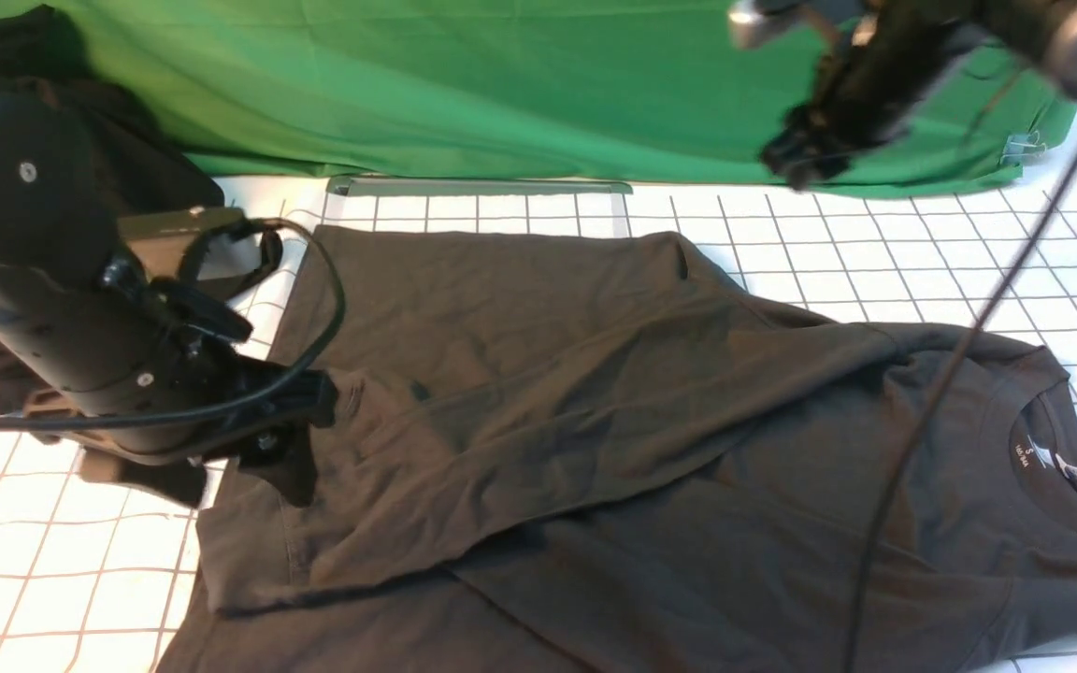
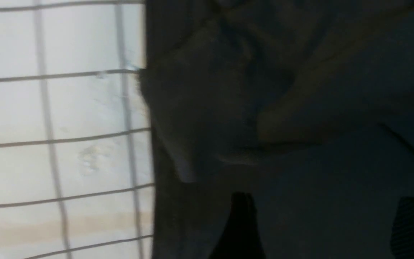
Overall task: Fold a long-sleeved shirt over a white checkered tablecloth.
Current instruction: 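Grasp the near edge of the shirt at its hem and shoulder corners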
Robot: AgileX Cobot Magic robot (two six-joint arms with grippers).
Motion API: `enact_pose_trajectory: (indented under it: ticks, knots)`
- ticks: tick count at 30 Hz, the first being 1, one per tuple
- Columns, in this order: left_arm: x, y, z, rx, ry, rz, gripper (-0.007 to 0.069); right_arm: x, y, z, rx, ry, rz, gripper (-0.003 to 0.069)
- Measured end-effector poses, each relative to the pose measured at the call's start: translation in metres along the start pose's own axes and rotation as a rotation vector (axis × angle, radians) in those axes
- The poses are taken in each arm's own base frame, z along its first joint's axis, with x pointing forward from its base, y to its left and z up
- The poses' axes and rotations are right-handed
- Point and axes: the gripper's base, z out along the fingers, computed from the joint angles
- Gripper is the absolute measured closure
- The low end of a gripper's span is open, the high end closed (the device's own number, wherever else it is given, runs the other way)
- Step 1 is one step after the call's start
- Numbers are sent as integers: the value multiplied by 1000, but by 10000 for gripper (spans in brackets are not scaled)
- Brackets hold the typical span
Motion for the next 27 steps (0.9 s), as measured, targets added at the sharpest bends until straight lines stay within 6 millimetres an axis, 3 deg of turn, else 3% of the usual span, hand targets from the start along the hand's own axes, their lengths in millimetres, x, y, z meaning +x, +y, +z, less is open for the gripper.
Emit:
enact_pose_trajectory:
  ticks: [2, 4, 5, 6, 7, 8, 15, 27]
  knots:
    - [3, -7, 0, 24, 12, 41, 290, 14, -15, 11, -89, 79, 89, 381]
    - [4, -11, 1, 26, 19, 61, 367, 18, -18, 20, -123, 101, 112, 363]
    - [7, -16, 1, 30, 24, 93, 475, 22, -16, 31, -166, 121, 123, 333]
    - [7, -17, 1, 31, 25, 95, 489, 22, -16, 33, -171, 124, 123, 326]
    - [8, -22, 2, 36, 23, 118, 567, 25, -9, 46, -203, 145, 117, 310]
    - [9, -24, 2, 41, 17, 132, 593, 26, -4, 55, -217, 159, 99, 303]
    - [7, -27, 2, 42, -10, 145, 628, 27, 22, 94, -240, 143, 29, 297]
    - [5, -27, 2, 43, -36, 149, 628, 31, 22, 113, -233, 136, 6, 295]
